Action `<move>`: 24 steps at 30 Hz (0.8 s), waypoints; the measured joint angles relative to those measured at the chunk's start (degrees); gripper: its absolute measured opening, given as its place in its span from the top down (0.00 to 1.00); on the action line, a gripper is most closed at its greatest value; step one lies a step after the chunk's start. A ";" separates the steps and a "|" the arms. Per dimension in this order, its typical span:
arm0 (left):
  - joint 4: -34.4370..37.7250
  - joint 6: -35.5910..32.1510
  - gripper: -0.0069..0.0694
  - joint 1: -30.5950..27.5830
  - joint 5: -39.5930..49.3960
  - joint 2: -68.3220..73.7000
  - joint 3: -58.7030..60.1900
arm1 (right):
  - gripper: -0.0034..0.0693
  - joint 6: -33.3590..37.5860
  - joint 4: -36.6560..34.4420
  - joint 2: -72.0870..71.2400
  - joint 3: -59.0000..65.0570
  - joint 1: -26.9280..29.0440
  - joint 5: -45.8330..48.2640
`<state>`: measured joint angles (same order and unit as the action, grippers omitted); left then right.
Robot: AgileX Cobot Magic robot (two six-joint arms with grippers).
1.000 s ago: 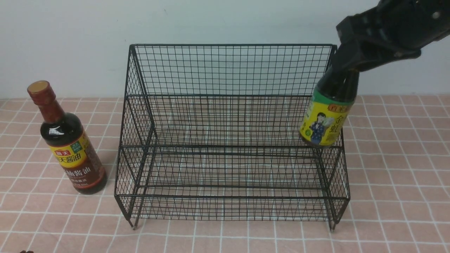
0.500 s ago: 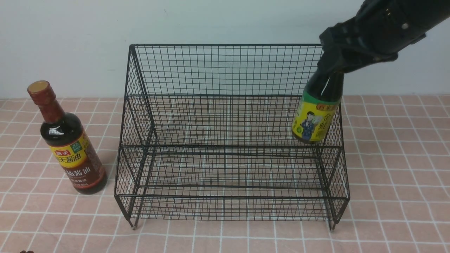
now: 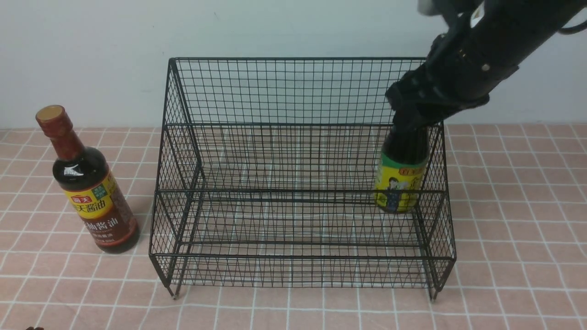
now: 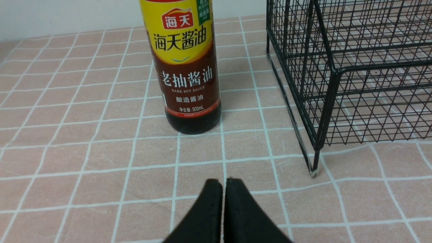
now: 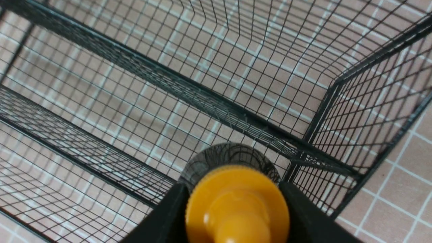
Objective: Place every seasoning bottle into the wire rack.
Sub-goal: Use the right arm to put the condiment bottle back on the shelf
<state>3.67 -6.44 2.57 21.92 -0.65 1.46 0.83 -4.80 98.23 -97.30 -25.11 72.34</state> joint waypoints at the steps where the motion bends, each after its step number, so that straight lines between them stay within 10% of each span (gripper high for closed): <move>1: 0.00 0.00 0.92 0.00 0.00 0.00 0.00 | 0.53 -0.33 0.70 0.23 0.00 -0.58 0.00; 24: 0.00 0.00 0.92 0.00 0.00 0.00 0.00 | 0.51 -2.99 2.83 6.80 0.00 -2.45 -0.19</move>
<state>3.67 -6.44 2.57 21.92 -0.65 1.46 -2.16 -1.96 105.03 -97.30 -27.56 72.15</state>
